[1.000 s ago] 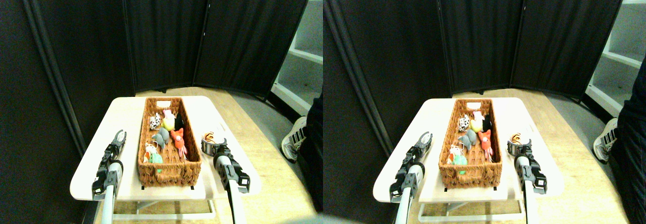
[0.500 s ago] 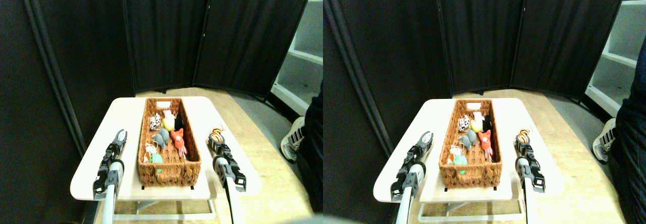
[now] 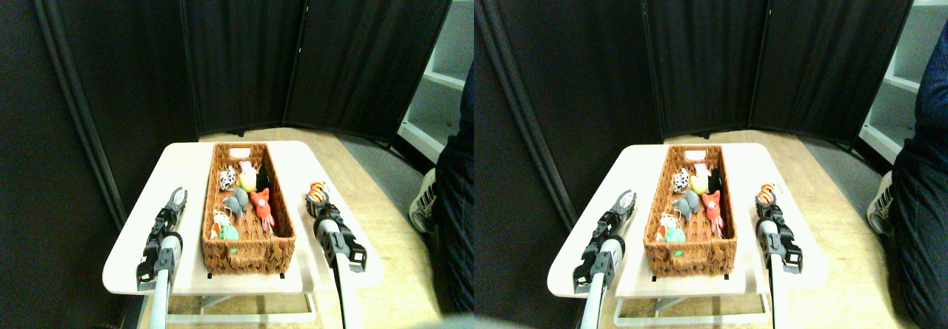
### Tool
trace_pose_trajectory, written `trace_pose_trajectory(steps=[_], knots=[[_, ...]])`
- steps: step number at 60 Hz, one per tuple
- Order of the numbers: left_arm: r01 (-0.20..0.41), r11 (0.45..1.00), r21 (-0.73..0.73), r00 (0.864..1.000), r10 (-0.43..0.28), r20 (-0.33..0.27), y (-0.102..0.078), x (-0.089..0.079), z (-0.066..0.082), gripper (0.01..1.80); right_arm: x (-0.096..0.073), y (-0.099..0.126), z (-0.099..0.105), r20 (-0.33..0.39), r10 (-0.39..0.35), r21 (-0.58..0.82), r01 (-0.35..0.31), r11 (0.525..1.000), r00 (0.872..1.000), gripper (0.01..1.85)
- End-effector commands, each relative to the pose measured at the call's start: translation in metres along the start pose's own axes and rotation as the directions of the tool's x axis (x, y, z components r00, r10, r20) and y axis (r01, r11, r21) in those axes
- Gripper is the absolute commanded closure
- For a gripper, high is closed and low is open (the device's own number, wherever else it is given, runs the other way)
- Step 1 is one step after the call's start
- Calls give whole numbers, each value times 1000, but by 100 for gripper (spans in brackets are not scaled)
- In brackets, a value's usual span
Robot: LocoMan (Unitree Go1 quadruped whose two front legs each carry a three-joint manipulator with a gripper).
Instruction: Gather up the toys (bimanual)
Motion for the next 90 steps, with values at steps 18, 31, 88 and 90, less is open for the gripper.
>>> trace_pose_trajectory(steps=[18, 31, 88, 90], knots=[[62, 998, 17, 998, -62, 24, -11, -8, 2, 180, -19, 81, -44, -132, 178, -46, -186, 982, 975, 185], [60, 998, 8, 997, -60, 48, -11, -16, 5, 180, -26, 98, -71, -170, 201, -6, -205, 979, 965, 185], [106, 991, 76, 992, -111, 62, -6, -5, 11, 180, -21, 93, -109, -328, 191, 85, -172, 981, 925, 113], [107, 992, 72, 992, -111, 60, -6, -5, 11, 180, -19, 92, -107, -302, 208, 97, -187, 978, 931, 129]])
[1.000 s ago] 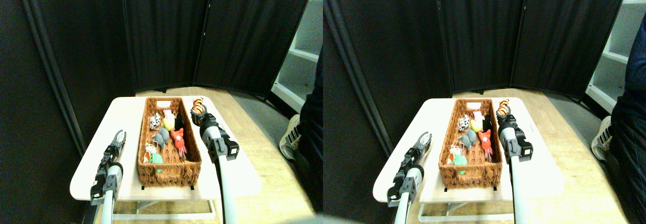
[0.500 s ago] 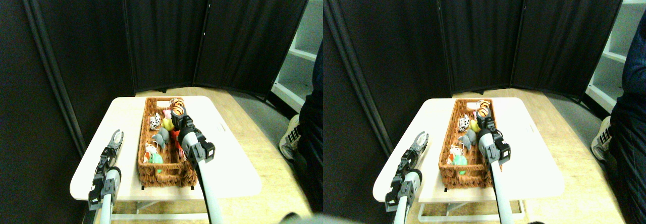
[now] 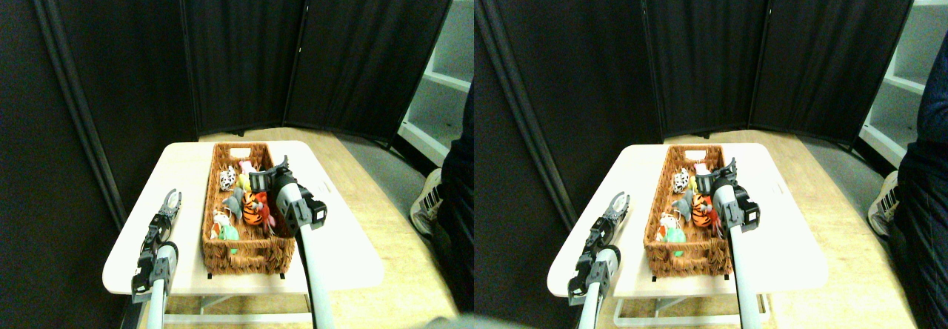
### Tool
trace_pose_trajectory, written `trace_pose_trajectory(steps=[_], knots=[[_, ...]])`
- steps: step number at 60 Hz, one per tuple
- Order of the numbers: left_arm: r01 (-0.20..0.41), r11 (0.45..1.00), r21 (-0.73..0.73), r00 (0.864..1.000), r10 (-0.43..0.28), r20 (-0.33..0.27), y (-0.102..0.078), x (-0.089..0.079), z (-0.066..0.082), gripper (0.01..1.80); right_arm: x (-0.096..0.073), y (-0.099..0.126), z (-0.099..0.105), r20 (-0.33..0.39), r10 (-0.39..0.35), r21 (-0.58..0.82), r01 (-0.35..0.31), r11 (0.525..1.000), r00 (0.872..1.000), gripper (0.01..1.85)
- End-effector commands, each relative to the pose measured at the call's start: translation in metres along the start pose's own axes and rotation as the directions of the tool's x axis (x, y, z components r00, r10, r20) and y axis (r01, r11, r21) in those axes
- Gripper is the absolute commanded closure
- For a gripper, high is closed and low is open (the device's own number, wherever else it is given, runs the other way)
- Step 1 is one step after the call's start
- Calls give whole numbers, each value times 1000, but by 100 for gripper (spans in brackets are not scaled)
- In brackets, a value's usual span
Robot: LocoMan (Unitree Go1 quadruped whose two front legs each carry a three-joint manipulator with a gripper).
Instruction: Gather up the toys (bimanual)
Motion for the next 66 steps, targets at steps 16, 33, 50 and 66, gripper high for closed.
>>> trace_pose_trajectory(steps=[16, 33, 50, 66], knots=[[39, 999, 15, 999, -39, -9, -7, 6, 1, 180, -2, 1, 37, 222, 105, -91, -86, 992, 969, 185], [41, 999, 23, 999, -41, -26, -9, 5, 0, 180, -20, -4, 84, 305, 125, -175, -74, 982, 944, 185], [47, 998, 30, 998, -45, -39, -14, 7, -3, 180, -38, -15, 105, 370, 135, -193, -66, 979, 919, 185], [54, 998, 46, 997, -51, -60, -21, 4, -2, 180, -43, -45, 114, 351, 78, -82, -52, 995, 933, 185]])
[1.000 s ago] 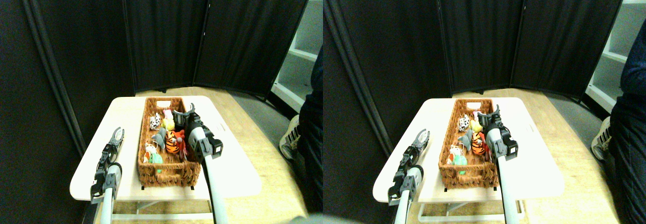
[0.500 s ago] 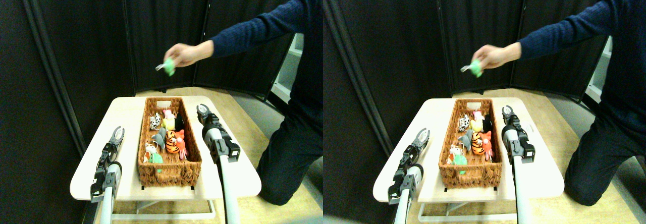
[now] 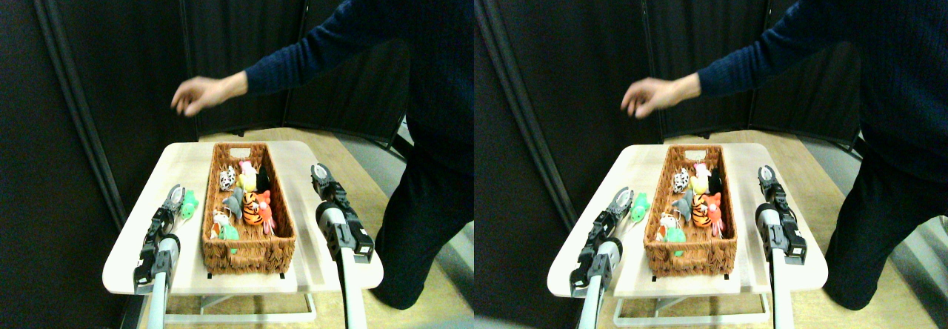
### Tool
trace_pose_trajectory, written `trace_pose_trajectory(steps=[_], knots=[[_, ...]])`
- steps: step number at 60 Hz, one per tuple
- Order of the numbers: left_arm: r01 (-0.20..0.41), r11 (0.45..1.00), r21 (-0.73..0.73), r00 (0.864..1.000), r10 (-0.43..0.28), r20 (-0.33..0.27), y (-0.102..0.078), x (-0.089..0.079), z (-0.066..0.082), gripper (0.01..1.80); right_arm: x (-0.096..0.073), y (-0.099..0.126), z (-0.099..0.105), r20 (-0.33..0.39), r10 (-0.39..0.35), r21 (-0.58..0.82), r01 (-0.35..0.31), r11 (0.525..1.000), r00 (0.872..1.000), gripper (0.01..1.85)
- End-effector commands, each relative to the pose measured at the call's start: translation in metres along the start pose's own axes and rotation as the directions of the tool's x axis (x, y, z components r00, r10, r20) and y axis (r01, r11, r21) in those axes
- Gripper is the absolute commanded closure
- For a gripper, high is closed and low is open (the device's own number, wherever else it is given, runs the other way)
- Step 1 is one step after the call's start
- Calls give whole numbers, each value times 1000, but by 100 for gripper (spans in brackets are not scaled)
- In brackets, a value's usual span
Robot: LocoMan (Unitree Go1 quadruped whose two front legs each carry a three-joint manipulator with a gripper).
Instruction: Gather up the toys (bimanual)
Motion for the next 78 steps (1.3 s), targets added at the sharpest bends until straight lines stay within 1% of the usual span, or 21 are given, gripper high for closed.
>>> trace_pose_trajectory(steps=[1, 5, 7, 13, 15, 17, 18, 24, 25, 26, 29, 36, 38, 47, 53, 59, 63, 70, 74, 77, 78], knots=[[56, 998, 28, 998, -56, -12, -13, 0, 2, 180, 0, -7, -1, -24, -15, 41, 16, 999, 1000, 185], [61, 997, 37, 998, -61, -12, -15, -1, 3, 180, 0, -12, -3, -19, -25, 38, 26, 999, 1000, 185], [56, 998, 35, 998, -56, -14, -17, -1, 4, 180, -4, -14, -5, 4, -53, 30, 52, 998, 999, 185], [58, 998, 30, 998, -57, -22, -20, -2, 5, 177, -5, -22, -3, -1, -61, 25, 61, 998, 998, 185], [52, 999, 6, 998, -51, -23, -22, -2, 4, 175, -5, -26, -3, 20, -83, 34, 83, 996, 996, 185], [51, 999, 5, 998, -51, -23, -22, -2, 4, 174, -5, -27, -3, 26, -86, 37, 85, 996, 996, 185], [51, 999, -1, 998, -51, -23, -24, -1, 5, 171, -6, -29, -4, 37, -91, 48, 90, 995, 995, 185], [36, 999, -29, 998, -37, -42, -29, 0, 5, 158, -7, -34, -5, 33, -97, 49, 96, 994, 995, 185], [28, 999, -38, 998, -29, -48, -32, 1, 4, 151, -6, -36, -5, 33, -98, 60, 96, 994, 995, 185], [28, 999, -38, 998, -29, -48, -32, 1, 4, 151, -6, -36, -5, 33, -98, 60, 96, 994, 995, 185], [14, 997, -76, 998, -18, -63, -37, 5, 3, 137, -5, -39, -6, 33, -84, 66, 81, 995, 996, 185], [30, 995, -91, 996, -38, -83, -39, 12, 1, 134, -4, -42, -8, 44, -77, 68, 74, 995, 996, 185], [33, 994, -102, 995, -43, -92, -38, 16, 0, 136, -4, -42, -9, 56, -96, 74, 91, 993, 994, 185], [18, 992, -125, 996, -28, -79, -29, 24, -9, 138, -4, -43, -12, 43, -115, 120, 109, 987, 992, 185], [1, 988, -153, 996, -14, -83, -21, 29, -16, 139, -6, -43, -12, 53, -116, 84, 112, 990, 992, 185], [-2, 988, -157, 996, -12, -86, -14, 32, -20, 141, -7, -43, -12, 66, -107, 43, 104, 994, 992, 185], [-12, 986, -168, 996, -3, -88, -9, 33, -21, 142, -7, -45, -10, 78, -121, 48, 117, 992, 990, 185], [-33, 986, -164, 997, 21, -79, -1, 34, -22, 140, -10, -48, -8, 90, -144, 50, 139, 989, 986, 185], [-35, 985, -171, 996, 21, -84, 4, 34, -22, 137, -11, -50, -7, 113, -173, 53, 168, 984, 978, 185], [-51, 981, -187, 996, 36, -84, 7, 34, -22, 133, -11, -51, -7, 115, -177, 57, 171, 984, 977, 185], [-68, 977, -204, 995, 52, -81, 9, 33, -23, 129, -10, -52, -6, 115, -177, 57, 172, 984, 977, 185]])
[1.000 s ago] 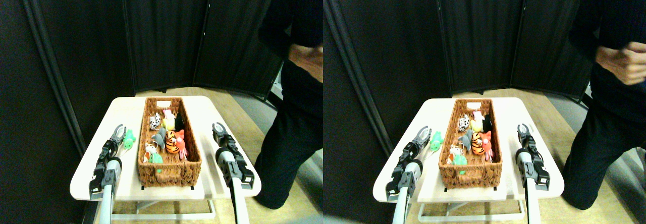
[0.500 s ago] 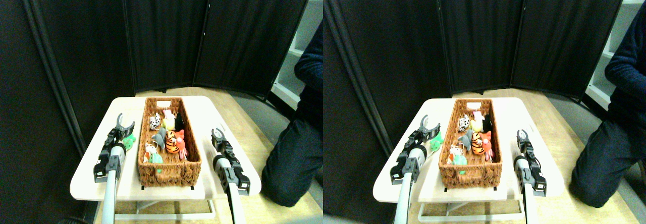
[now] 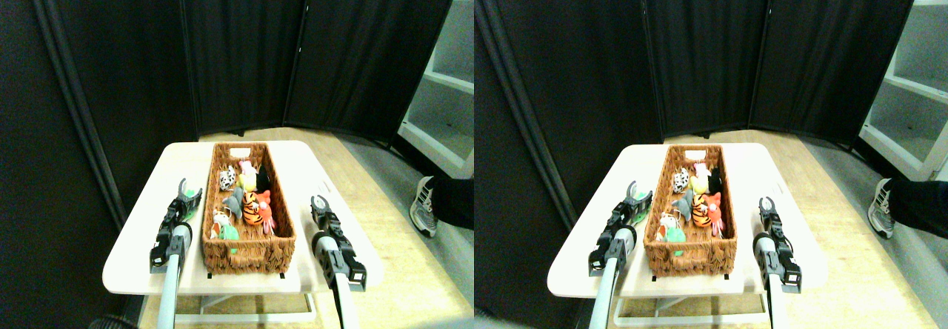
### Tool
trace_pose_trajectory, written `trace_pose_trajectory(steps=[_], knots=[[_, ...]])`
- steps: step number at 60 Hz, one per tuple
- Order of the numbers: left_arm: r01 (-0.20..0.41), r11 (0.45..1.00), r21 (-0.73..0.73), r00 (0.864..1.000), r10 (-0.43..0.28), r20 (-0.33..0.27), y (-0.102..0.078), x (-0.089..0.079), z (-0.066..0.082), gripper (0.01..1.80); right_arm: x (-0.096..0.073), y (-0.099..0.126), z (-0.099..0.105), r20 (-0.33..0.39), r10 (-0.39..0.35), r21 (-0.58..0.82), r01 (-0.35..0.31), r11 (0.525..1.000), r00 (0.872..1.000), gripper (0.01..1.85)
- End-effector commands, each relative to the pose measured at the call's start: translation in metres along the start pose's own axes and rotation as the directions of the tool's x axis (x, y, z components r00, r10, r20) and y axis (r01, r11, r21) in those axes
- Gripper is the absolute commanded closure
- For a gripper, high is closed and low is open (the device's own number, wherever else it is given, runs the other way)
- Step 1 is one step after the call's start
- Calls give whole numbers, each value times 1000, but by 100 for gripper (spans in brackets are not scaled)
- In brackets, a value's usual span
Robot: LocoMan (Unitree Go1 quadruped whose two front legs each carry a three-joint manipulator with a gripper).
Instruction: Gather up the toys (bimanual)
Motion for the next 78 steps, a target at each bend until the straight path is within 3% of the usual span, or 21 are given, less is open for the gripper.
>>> trace_pose_trajectory(steps=[1, 22, 28, 32, 34, 51, 59, 66, 67, 72, 78], knots=[[-10, 999, -34, 1000, 10, 9, 1, 1, 0, 129, 0, 7, 2, 19, 23, 13, -23, 1000, 1000, 185], [-99, 992, -84, 995, 96, -36, 19, 0, 4, 108, 1, 8, 3, 24, 12, 34, -13, 999, 1000, 185], [-80, 991, -107, 997, 78, -23, 22, 2, 3, 126, 3, 9, 1, 15, 14, 54, -15, 998, 1000, 185], [-60, 998, -6, 997, 60, 49, 26, 2, 0, 167, 2, 10, -2, 14, 24, 56, -24, 998, 1000, 185], [-48, 999, 24, 998, 47, 53, 27, 2, 0, 180, 2, 11, -3, 19, 27, 42, -28, 999, 999, 185], [19, 998, 51, 999, -21, 29, 20, 6, 7, 180, -2, 12, -5, 46, 29, 52, -32, 998, 998, 185], [52, 998, 42, 998, -53, 39, 8, 5, 10, 180, -3, 12, -5, 44, 45, 47, -47, 998, 998, 185], [92, 994, 63, 996, -93, 8, -9, 3, 16, 180, -3, 11, -4, 38, 61, 51, -63, 997, 997, 185], [126, 987, 96, 992, -125, -16, -18, 2, 18, 180, -4, 11, -4, 37, 64, 60, -66, 996, 997, 185], [156, 983, 99, 987, -151, -57, -35, 1, 23, 180, -5, 11, -3, 49, 68, 55, -70, 996, 996, 185], [203, 971, 129, 979, -197, -61, -61, -3, 22, 180, -5, 11, 0, 45, 73, 58, -75, 995, 996, 185]])
